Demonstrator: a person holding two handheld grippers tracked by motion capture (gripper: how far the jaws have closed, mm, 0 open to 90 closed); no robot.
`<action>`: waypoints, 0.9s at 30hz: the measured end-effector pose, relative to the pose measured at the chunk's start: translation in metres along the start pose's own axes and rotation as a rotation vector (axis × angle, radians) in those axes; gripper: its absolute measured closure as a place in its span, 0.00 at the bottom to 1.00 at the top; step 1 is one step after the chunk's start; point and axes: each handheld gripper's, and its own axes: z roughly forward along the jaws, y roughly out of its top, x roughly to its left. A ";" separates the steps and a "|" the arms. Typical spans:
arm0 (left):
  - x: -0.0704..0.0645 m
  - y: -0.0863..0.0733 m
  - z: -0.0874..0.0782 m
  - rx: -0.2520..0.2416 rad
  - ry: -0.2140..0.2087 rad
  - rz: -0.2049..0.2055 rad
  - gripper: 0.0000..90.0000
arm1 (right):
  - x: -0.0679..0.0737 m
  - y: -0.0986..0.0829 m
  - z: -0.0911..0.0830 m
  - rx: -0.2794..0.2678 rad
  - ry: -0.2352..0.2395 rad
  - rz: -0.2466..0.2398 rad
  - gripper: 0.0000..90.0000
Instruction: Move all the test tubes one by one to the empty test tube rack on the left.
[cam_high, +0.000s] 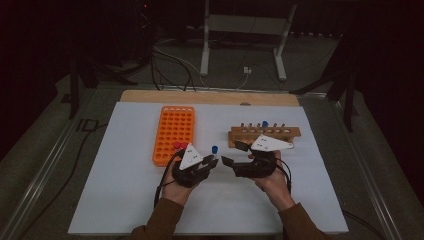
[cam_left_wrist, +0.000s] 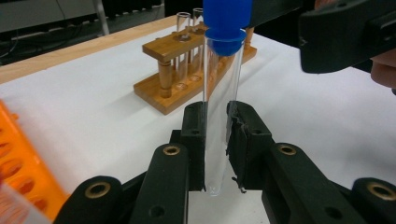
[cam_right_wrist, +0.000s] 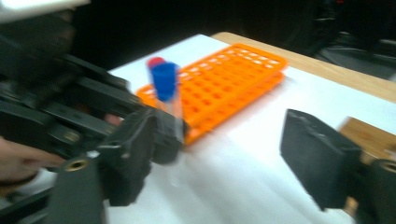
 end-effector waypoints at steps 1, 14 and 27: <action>0.001 0.000 -0.002 -0.004 0.000 -0.003 0.86 | -0.001 -0.001 -0.001 0.002 -0.024 -0.004 0.23; 0.012 -0.005 -0.024 -0.025 0.022 -0.013 0.86 | -0.017 -0.015 -0.018 0.008 -0.177 0.023 0.03; 0.024 -0.011 -0.040 -0.044 0.030 -0.056 0.86 | -0.028 -0.022 -0.035 -0.026 -0.241 0.044 0.00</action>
